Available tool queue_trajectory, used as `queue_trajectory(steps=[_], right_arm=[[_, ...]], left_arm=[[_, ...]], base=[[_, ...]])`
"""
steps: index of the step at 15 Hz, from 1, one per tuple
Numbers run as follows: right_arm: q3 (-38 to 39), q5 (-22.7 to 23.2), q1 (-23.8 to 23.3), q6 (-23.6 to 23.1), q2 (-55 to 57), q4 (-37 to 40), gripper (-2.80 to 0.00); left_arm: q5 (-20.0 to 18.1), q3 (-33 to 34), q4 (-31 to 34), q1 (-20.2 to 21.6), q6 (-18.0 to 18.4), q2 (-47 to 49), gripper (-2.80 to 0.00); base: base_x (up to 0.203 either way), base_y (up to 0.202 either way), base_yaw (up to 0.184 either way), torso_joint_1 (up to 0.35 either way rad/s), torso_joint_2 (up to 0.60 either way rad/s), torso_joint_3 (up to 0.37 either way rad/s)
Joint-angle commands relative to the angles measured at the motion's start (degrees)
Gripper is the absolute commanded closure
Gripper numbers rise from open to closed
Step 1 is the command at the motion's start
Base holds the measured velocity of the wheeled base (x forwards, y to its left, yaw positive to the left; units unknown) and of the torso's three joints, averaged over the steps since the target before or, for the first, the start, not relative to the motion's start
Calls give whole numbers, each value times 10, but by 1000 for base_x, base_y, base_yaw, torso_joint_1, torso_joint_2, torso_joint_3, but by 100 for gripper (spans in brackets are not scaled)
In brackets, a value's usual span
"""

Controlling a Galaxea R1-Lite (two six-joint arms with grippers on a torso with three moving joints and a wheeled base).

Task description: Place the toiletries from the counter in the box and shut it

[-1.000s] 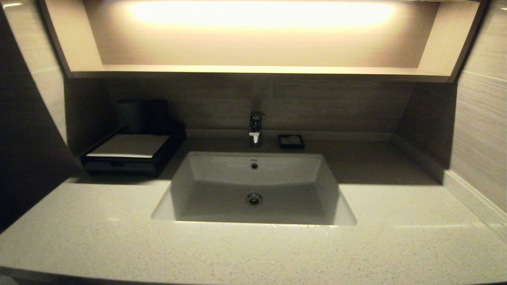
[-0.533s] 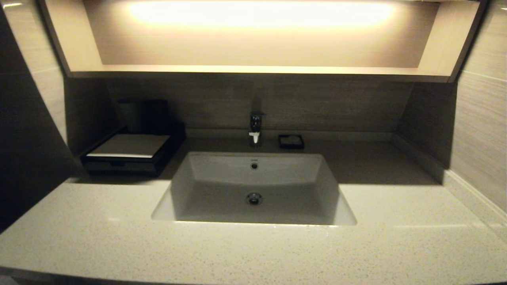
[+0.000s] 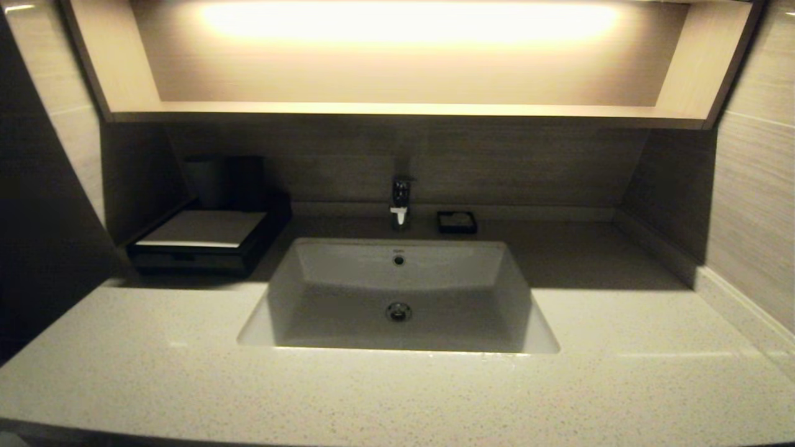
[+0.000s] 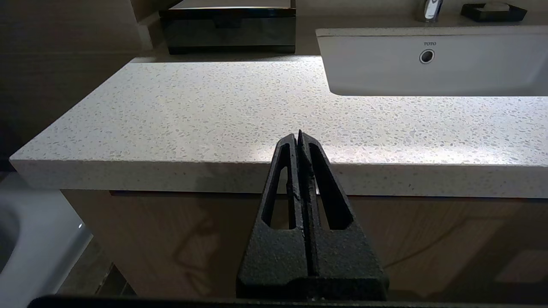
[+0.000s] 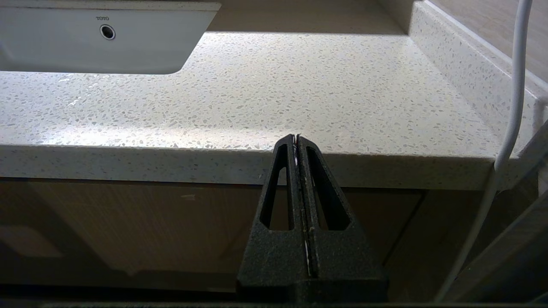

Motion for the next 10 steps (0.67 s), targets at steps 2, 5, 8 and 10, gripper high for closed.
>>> queue_trajectory(steps=[2,5,8,10], right_arm=[[1,0,0,-1,0,0,0],[1,0,0,0,0,0,0],[1,0,0,0,0,0,0],[0,0,0,0,0,-1,0]], left_arm=[[0,11,0,0,0,0,0],[0,11,0,0,0,1,0],[0,11,0,0,0,1,0],[0,11,0,0,0,1,0]], base=[[0,0,0,0,0,0],[0,0,0,0,0,0],[0,0,0,0,0,0],[0,0,0,0,0,0]])
